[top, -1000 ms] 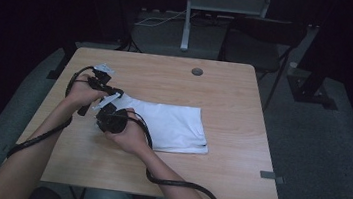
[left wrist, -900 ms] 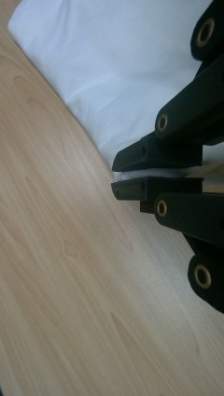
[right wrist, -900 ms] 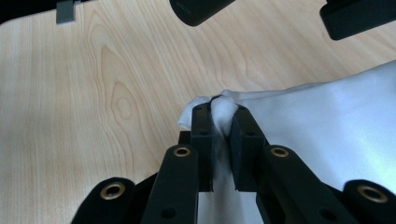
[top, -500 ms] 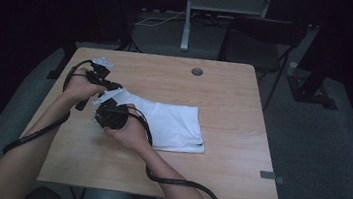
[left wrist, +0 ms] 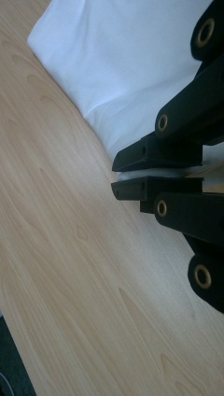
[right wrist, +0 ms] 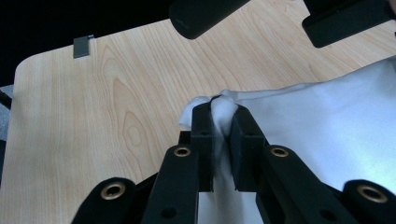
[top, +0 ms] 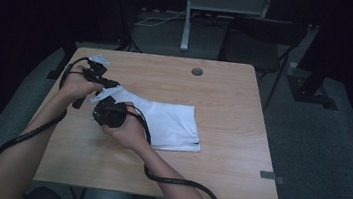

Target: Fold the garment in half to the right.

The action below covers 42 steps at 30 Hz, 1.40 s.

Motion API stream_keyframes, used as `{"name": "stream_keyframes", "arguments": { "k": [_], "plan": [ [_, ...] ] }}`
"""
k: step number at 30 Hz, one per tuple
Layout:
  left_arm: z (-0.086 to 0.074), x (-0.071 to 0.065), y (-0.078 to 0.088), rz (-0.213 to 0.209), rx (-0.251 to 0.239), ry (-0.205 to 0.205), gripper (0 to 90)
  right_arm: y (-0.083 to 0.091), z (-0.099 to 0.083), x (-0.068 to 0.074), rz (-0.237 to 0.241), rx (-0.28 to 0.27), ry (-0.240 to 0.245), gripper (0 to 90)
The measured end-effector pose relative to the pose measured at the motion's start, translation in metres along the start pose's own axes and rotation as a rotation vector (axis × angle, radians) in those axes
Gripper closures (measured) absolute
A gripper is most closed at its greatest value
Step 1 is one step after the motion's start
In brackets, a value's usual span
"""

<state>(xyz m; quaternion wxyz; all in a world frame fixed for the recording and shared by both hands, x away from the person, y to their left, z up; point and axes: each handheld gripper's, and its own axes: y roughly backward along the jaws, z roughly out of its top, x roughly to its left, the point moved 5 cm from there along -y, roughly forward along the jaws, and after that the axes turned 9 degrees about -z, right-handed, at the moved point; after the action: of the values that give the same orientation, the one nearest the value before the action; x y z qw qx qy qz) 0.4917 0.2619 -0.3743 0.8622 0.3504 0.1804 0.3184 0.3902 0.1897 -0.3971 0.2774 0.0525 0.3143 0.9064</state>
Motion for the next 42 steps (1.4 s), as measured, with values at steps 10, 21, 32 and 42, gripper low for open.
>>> {"name": "stream_keyframes", "arguments": {
  "k": [10, 21, 32, 42],
  "plan": [
    [0.006, 0.001, 0.008, 0.013, -0.005, -0.001, 85.6, 0.005, 0.009, -0.001, 0.003, -0.021, -0.007, 82.2],
    [0.011, 0.002, 0.014, 0.023, -0.001, -0.008, 85.6, 0.008, 0.015, -0.002, 0.003, -0.036, -0.010, 82.2],
    [0.016, 0.003, 0.021, 0.037, 0.009, -0.018, 85.6, 0.011, 0.022, -0.002, 0.002, -0.051, -0.012, 82.2],
    [0.019, 0.003, 0.025, 0.047, 0.005, -0.023, 85.6, 0.013, 0.028, -0.002, 0.005, -0.065, -0.021, 82.3]
  ]
}}
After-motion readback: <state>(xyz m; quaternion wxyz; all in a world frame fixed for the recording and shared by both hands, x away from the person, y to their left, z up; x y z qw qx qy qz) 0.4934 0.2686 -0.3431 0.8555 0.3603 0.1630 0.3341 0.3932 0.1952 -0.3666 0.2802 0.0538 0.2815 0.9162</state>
